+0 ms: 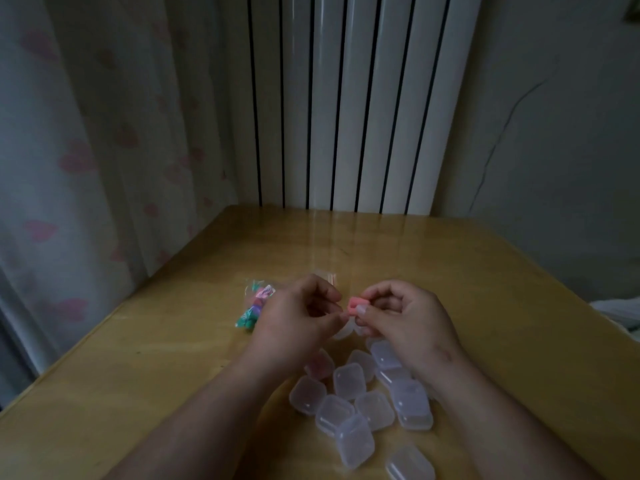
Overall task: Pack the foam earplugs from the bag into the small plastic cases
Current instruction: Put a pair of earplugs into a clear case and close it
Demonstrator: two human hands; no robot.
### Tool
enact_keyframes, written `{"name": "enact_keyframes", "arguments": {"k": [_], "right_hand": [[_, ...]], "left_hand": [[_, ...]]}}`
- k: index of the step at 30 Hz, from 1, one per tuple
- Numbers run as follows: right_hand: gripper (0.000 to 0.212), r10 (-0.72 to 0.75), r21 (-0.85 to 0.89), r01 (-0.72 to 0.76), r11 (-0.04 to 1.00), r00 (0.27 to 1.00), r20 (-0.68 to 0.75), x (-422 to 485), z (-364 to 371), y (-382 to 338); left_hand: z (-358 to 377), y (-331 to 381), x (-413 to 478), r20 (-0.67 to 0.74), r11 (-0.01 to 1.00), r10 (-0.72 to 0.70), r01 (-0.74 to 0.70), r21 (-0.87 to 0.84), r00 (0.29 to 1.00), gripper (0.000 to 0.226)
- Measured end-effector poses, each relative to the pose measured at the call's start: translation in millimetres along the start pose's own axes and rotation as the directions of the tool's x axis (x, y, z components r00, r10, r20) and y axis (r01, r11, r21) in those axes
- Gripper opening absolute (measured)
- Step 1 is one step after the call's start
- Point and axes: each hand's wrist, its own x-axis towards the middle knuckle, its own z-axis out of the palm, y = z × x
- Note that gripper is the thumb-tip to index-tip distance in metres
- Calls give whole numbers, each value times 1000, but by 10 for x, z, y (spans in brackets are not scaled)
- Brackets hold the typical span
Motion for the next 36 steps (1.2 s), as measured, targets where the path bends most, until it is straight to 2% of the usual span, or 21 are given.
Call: {"name": "enact_keyframes", "arguments": {"k": [2, 5, 8, 10, 12, 15, 18, 21, 30, 33, 36], "right_hand": [[14, -9, -8, 9, 1000, 999, -42, 4, -12, -13], [15, -18, -4, 17, 1000, 998, -53, 4, -20, -23], [15, -27, -24, 25, 999, 998, -59, -1, -12, -17], [14, -26, -42, 23, 999, 997, -68, -2, -15, -5], [14, -40, -95, 33, 995, 996, -81, 4, -28, 10], [15, -86, -196, 63, 979, 990, -110, 28, -71, 20], [17, -106, -229, 81, 970, 990, -97, 20, -92, 11], [20, -91, -214, 72, 974, 993, -81, -10, -70, -1], [21, -45, -178, 44, 983, 999, -3, -42, -25, 6], [26, -27, -187, 33, 982, 999, 33, -35, -4, 30], [28, -13, -178, 23, 984, 998, 59, -30, 10, 34]], "left_hand": [[-29, 15, -13, 47, 996, -17, 12, 92, 999, 13], [-85, 51, -42, 251, 989, -81, 47, 139, 964, 9], [-111, 44, -38, 397, 891, -80, -113, 441, 915, 23], [-119, 38, -34, 435, 843, -58, -189, 504, 899, 22], [-134, 25, -28, 444, 887, -31, -180, 425, 895, 14], [-165, 43, -40, 364, 997, -31, 3, 77, 931, 9], [-181, 47, -39, 229, 979, 2, 44, -197, 973, 12], [-172, 50, -39, 190, 932, -17, 84, -352, 982, 20], [-130, 5, -2, 208, 806, -64, 174, -566, 976, 17], [-104, -5, -13, 138, 868, -61, 121, -482, 989, 16], [-87, -49, -1, 108, 923, -14, 54, -381, 994, 28]]}}
